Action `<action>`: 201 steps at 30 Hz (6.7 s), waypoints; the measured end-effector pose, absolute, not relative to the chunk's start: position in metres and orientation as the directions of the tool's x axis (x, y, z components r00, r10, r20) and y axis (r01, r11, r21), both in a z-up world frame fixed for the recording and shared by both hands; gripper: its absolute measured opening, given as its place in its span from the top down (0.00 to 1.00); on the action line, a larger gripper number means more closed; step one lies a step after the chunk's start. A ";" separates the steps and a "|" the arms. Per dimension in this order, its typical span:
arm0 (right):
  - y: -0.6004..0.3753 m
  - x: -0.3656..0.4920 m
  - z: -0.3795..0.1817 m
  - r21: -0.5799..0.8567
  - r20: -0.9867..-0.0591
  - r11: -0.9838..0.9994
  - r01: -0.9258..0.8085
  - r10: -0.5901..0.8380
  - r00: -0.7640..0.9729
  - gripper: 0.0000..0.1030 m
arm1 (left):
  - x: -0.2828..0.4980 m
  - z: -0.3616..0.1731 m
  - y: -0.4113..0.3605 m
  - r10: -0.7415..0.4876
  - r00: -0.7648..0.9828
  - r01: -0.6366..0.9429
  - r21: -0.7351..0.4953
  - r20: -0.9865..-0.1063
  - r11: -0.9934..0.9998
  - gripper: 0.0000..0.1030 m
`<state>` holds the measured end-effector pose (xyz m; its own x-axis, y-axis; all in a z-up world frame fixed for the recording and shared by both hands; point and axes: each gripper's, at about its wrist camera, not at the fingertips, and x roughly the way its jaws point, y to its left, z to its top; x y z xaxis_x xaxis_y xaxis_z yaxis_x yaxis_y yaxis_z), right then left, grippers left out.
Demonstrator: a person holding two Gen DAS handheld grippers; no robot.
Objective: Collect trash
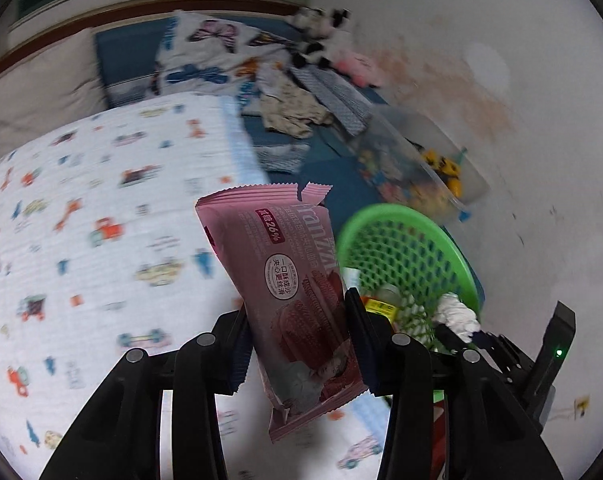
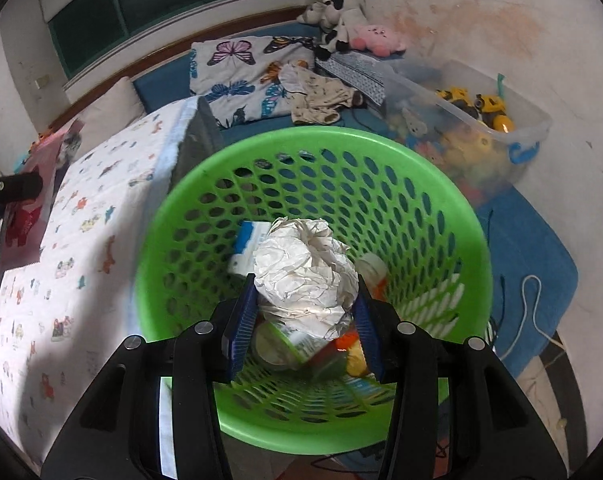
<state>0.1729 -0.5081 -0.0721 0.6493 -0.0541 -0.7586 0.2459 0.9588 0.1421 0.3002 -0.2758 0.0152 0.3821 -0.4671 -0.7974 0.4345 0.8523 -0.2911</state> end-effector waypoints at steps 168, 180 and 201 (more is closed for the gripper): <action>-0.285 0.068 0.004 0.081 -0.627 0.997 0.002 0.049 0.777 0.09 | 0.127 0.031 -0.052 -0.129 0.745 0.148 -0.027 -0.654 0.989 0.07; -0.286 0.067 0.004 0.085 -0.626 0.996 0.003 0.050 0.778 0.09 | 0.126 0.031 -0.054 -0.123 0.743 0.146 -0.021 -0.658 0.989 0.07; -0.285 0.067 0.004 0.090 -0.626 0.996 -0.001 0.057 0.778 0.09 | 0.127 0.028 -0.058 -0.123 0.738 0.152 -0.014 -0.664 0.988 0.07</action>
